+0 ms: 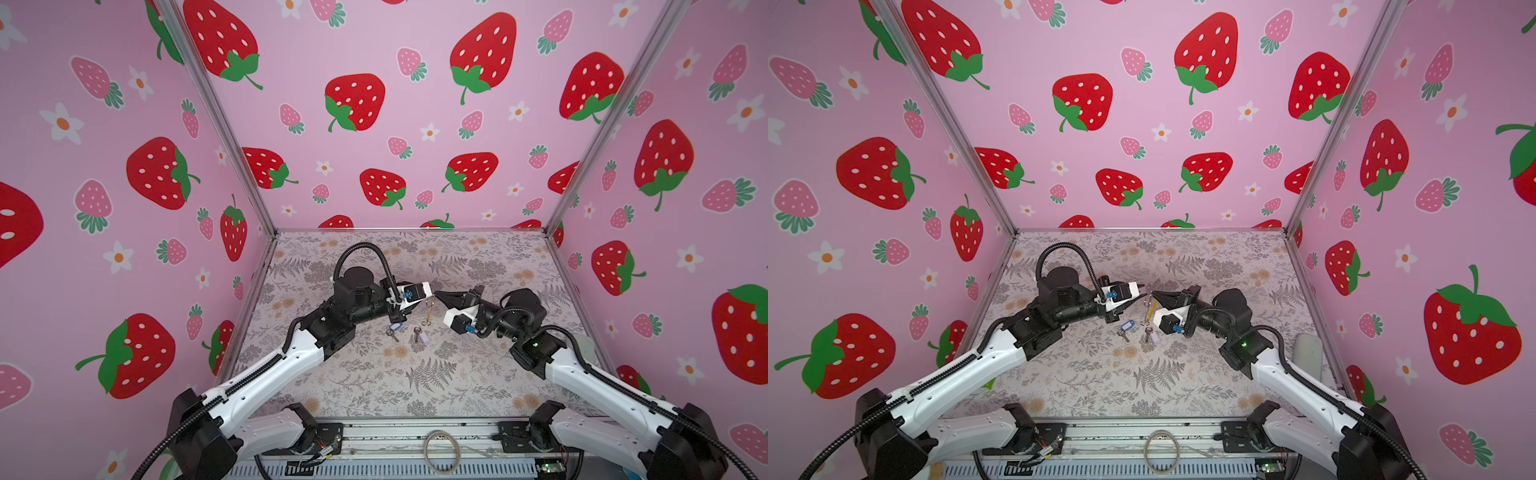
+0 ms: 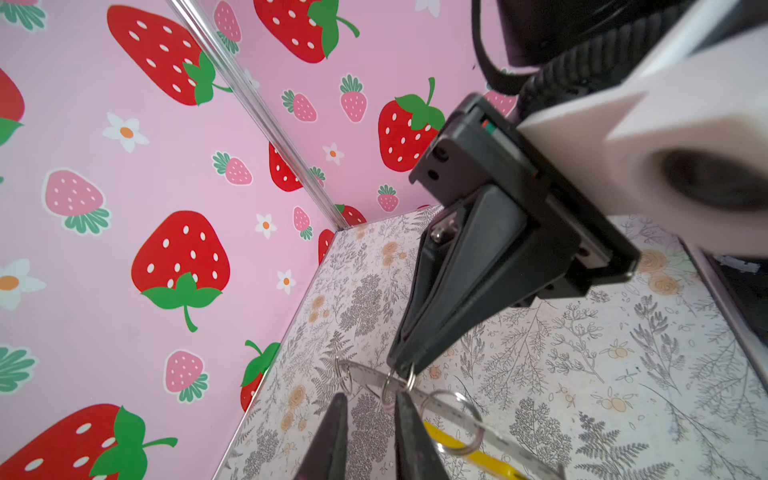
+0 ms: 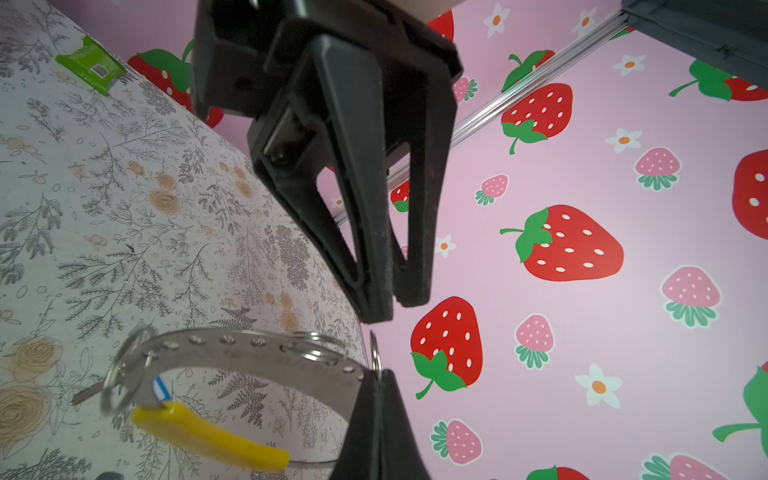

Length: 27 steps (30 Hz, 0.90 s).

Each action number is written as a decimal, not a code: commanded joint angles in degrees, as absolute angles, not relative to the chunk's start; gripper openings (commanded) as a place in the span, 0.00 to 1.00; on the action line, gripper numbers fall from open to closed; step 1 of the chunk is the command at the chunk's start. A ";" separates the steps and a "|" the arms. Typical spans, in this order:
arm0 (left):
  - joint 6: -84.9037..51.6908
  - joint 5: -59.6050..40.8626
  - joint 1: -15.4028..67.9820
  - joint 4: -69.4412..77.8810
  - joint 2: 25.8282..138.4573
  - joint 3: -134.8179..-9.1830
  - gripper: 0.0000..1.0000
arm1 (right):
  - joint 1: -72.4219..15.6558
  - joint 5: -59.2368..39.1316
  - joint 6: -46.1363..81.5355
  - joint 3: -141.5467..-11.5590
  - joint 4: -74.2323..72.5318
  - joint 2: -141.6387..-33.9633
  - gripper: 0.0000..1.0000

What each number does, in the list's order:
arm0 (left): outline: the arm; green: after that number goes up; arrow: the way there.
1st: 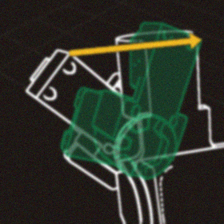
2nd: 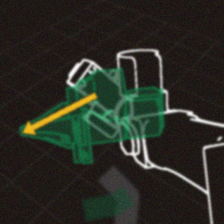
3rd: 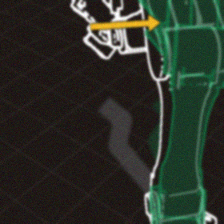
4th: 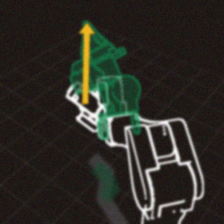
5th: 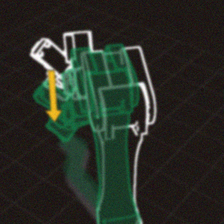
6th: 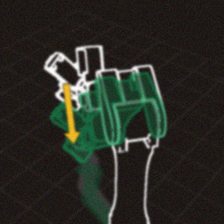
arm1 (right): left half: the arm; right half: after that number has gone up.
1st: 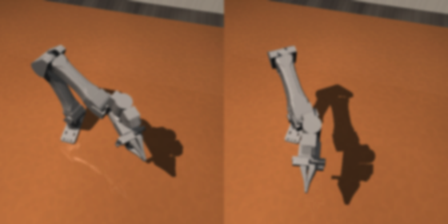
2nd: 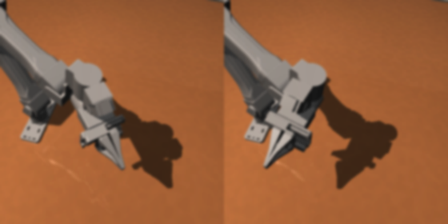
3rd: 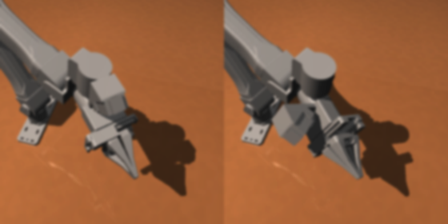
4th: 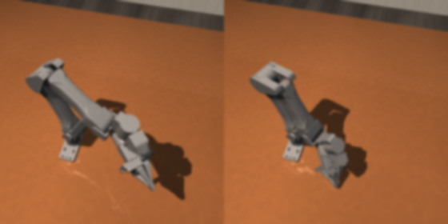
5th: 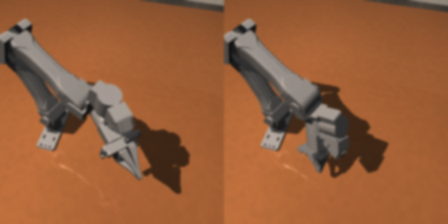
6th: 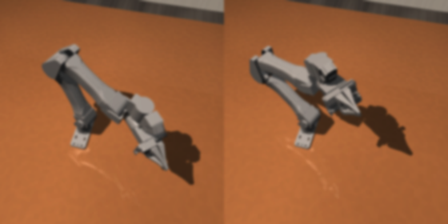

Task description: Put the keys on the keyring

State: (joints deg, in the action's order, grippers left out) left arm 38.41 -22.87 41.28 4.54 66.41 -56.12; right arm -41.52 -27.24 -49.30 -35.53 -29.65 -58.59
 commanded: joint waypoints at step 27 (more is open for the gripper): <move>50.71 -17.65 43.22 -5.11 69.83 -63.34 0.23 | -41.66 -28.56 -47.29 -40.65 -25.19 -58.45 0.00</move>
State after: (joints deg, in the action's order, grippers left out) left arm 49.41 -17.34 43.03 -4.58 69.82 -60.60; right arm -41.52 -27.20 -47.62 -38.72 -25.12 -58.59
